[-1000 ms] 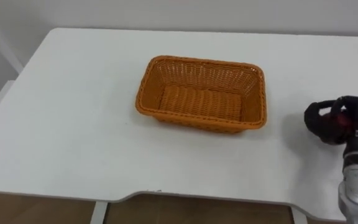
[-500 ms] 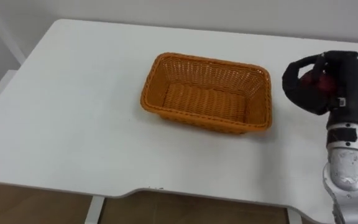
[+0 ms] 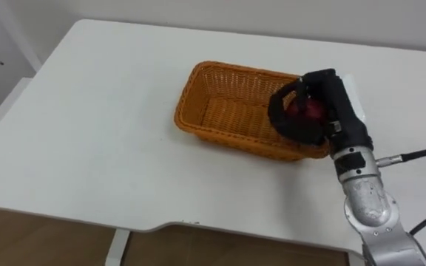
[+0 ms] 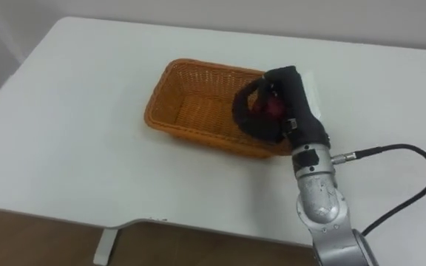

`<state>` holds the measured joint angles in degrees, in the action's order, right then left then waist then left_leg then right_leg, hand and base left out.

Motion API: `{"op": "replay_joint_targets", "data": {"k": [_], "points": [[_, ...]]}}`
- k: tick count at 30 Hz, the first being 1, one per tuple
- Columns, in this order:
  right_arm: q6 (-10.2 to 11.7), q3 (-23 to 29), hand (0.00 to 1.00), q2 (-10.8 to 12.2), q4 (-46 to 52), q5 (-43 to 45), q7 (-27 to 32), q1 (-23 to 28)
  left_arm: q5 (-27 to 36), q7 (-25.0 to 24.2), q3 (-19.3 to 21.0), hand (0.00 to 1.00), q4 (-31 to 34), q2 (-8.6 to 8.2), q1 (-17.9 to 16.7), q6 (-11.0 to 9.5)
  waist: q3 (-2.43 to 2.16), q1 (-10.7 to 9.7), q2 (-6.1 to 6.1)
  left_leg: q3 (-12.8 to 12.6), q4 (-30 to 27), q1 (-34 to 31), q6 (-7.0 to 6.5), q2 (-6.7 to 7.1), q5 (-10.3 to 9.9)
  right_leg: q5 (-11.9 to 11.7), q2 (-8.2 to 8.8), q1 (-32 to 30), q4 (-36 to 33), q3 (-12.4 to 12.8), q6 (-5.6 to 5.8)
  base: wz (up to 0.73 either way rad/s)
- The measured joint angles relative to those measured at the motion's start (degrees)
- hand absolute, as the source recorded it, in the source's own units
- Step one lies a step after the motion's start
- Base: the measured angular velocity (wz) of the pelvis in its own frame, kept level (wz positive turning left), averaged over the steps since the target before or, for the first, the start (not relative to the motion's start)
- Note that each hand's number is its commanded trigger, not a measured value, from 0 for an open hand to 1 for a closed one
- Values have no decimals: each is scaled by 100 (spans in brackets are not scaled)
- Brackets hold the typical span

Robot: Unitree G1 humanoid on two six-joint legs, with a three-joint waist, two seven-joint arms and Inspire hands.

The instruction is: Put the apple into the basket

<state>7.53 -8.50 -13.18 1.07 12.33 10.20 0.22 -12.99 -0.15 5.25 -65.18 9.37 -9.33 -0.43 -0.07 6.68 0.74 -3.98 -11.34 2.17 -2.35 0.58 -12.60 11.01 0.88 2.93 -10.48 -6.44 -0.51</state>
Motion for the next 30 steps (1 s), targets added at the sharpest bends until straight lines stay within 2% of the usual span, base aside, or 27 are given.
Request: {"op": "replay_joint_targets", "data": {"k": [7,9,19,25,28,30], "points": [[-14,-138,0,-5,-2,247,-50,-331,15,7,1,0,-6,0,73,1,30,11,78,104,-28,-50,2,8,5,0,13,3,7,-122,0,8],[-12,-148,0,-6,-4,178,-50,-365,112,25,2,0,-12,0,69,2,21,38,99,117,-34,-54,1,10,5,-1,14,14,9,-140,1,3],[-12,-86,0,-7,-7,-7,-46,-364,422,93,21,0,-12,-9,79,0,27,-20,93,130,-29,-70,2,14,5,-4,15,25,61,-155,-1,0],[-12,347,0,-7,-2,-145,92,-364,547,67,59,0,-41,-9,33,-2,23,-42,91,121,0,-72,1,17,5,-7,17,13,80,-155,3,0],[11,882,0,-45,44,-116,360,-367,522,74,252,0,-49,4,-69,-6,16,-91,101,101,15,-50,1,17,5,-7,15,26,85,-158,3,2],[66,1470,0,-66,80,-407,628,-371,539,82,387,0,-45,9,-245,-38,13,-225,99,119,12,-45,1,19,5,-11,10,42,90,-146,9,5]]}}
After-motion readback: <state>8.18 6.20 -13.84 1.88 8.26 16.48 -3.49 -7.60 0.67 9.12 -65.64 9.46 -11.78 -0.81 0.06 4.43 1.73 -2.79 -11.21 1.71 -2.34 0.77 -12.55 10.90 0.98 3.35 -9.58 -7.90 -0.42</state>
